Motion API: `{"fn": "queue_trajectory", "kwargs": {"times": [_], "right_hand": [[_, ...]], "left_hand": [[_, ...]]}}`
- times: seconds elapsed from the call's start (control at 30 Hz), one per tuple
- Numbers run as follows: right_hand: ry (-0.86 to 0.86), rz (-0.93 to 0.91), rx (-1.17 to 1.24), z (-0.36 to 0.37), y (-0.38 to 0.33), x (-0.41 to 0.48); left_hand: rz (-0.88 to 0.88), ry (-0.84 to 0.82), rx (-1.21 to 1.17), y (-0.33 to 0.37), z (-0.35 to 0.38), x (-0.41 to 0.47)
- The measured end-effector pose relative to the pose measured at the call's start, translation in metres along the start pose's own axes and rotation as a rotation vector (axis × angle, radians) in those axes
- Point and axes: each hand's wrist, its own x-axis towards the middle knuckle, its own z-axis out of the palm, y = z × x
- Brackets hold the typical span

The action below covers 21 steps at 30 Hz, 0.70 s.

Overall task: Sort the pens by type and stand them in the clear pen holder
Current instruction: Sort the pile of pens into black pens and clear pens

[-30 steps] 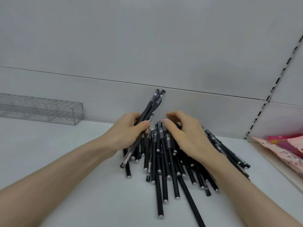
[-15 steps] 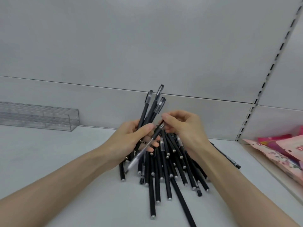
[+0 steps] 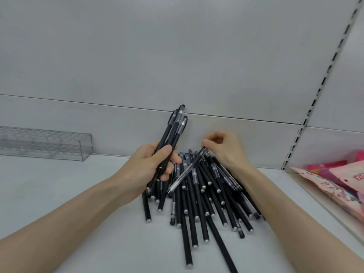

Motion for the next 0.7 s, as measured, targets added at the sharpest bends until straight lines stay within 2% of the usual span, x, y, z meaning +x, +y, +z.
{"fn": "queue_trajectory", "kwargs": {"times": [0.07, 0.2, 0.27, 0.47, 0.53, 0.7], "right_hand": [[0.012, -0.049, -0.047, 0.000, -0.001, -0.005], [-0.178, -0.057, 0.298, 0.000, -0.016, -0.021], [-0.234, -0.046, 0.360, 0.003, -0.020, -0.028], [-0.151, 0.032, 0.573, 0.004, -0.019, -0.026], [-0.119, 0.040, 0.662, 0.000, -0.018, -0.024], [-0.269, 0.031, 0.749, 0.004, -0.022, -0.028]], "left_hand": [[-0.032, -0.022, -0.024, 0.001, 0.001, -0.001], [-0.026, -0.065, -0.041, 0.003, 0.004, -0.004], [0.011, -0.094, -0.046, 0.004, 0.007, -0.006], [-0.007, -0.067, -0.097, 0.001, 0.009, -0.003], [0.014, -0.062, -0.048, 0.001, 0.010, -0.004], [0.081, -0.183, 0.087, 0.007, 0.014, -0.010]]}}
